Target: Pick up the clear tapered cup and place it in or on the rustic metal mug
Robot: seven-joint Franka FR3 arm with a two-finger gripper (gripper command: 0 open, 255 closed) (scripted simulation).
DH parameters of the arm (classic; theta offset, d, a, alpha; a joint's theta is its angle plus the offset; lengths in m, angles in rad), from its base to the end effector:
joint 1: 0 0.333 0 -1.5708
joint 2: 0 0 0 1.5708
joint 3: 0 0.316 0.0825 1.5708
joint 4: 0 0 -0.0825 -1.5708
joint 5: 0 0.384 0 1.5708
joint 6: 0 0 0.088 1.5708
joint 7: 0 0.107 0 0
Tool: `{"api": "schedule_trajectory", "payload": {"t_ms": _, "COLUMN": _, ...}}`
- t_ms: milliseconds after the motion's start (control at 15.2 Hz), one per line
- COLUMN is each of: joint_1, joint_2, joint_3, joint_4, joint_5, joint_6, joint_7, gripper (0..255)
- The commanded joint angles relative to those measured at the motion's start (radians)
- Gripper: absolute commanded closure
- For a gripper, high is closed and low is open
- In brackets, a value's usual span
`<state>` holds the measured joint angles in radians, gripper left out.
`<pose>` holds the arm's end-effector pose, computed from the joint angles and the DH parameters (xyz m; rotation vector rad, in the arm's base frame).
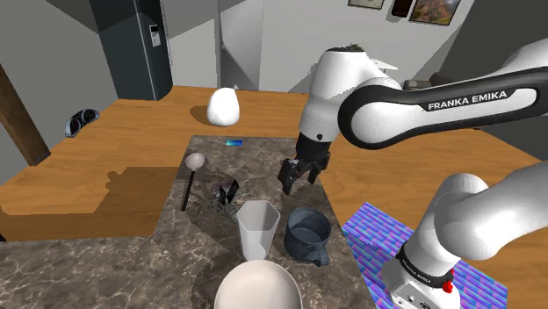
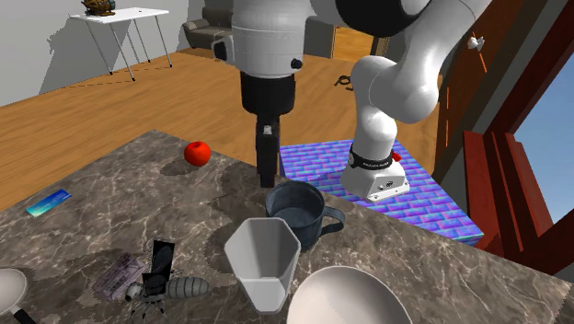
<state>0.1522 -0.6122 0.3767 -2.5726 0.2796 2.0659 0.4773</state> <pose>0.3180 0.2059 0.4556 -3.0622 0.1954 -0.0881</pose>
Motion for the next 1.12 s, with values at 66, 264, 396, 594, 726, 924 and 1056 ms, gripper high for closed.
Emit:
{"api": "schedule_trajectory", "payload": {"t_ms": 66, "joint_1": 0.009, "joint_2": 0.090, "joint_3": 0.076, "joint_4": 0.020, "joint_5": 0.026, "joint_6": 0.092, "joint_7": 0.078, "gripper": 0}}
{"api": "schedule_trajectory", "payload": {"t_ms": 264, "joint_1": 0.007, "joint_2": 0.176, "joint_3": 0.141, "joint_4": 0.051, "joint_5": 0.029, "joint_6": 0.166, "joint_7": 0.147, "gripper": 0}}
{"api": "schedule_trajectory", "payload": {"t_ms": 396, "joint_1": 0.005, "joint_2": 0.195, "joint_3": 0.150, "joint_4": 0.038, "joint_5": 0.029, "joint_6": 0.198, "joint_7": 0.149, "gripper": 0}}
{"api": "schedule_trajectory", "payload": {"t_ms": 594, "joint_1": 0.001, "joint_2": 0.226, "joint_3": 0.164, "joint_4": 0.020, "joint_5": 0.027, "joint_6": 0.246, "joint_7": 0.154, "gripper": 0}}
{"api": "schedule_trajectory", "payload": {"t_ms": 726, "joint_1": -0.002, "joint_2": 0.248, "joint_3": 0.174, "joint_4": 0.010, "joint_5": 0.024, "joint_6": 0.279, "joint_7": 0.158, "gripper": 0}}
{"api": "schedule_trajectory", "payload": {"t_ms": 924, "joint_1": -0.003, "joint_2": 0.254, "joint_3": 0.177, "joint_4": 0.007, "joint_5": 0.023, "joint_6": 0.289, "joint_7": 0.159, "gripper": 0}}
{"api": "schedule_trajectory", "payload": {"t_ms": 1056, "joint_1": -0.003, "joint_2": 0.255, "joint_3": 0.177, "joint_4": 0.007, "joint_5": 0.023, "joint_6": 0.289, "joint_7": 0.159, "gripper": 0}}
